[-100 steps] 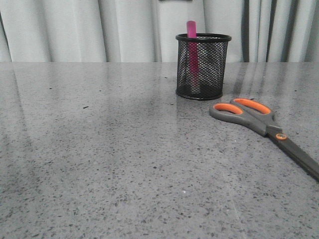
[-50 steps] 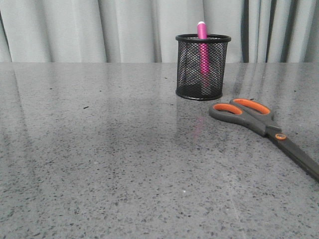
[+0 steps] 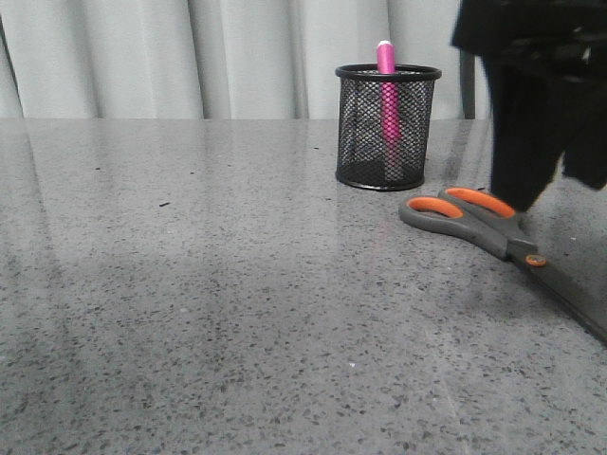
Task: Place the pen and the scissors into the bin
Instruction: 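Lower the right gripper onto the scissors handles and close on them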
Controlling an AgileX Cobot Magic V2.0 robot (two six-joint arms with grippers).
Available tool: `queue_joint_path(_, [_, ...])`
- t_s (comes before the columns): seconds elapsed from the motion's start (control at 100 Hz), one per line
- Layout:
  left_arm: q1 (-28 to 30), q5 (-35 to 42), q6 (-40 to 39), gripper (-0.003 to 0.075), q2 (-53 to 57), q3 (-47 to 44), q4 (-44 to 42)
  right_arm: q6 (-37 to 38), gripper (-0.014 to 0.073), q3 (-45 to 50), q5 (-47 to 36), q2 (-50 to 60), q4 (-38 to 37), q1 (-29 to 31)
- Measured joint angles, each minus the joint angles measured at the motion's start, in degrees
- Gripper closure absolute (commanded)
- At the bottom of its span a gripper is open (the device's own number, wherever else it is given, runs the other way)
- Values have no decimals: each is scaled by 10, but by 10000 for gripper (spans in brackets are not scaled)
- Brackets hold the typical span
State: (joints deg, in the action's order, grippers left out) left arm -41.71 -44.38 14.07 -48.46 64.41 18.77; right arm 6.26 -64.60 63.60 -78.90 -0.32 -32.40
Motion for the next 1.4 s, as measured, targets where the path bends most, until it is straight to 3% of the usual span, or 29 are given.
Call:
queue_joint_path(0.35, [0,-8,-34,374,99,-33,10,20,204,-1,-44,-42,25,32])
queue_joint_path(0.74, [0,-68,-35,374,126,-34,53,49,204,-1,-29,-107,25,32])
queue_joint_path(1.18, [0,-55,-35,374,136,-34,55,78,204,-9,-53,-119,-64,32])
queue_joint_path(1.4, [0,-29,-36,374,136,-34,55,78,209,-16,-61,-140,-70,37])
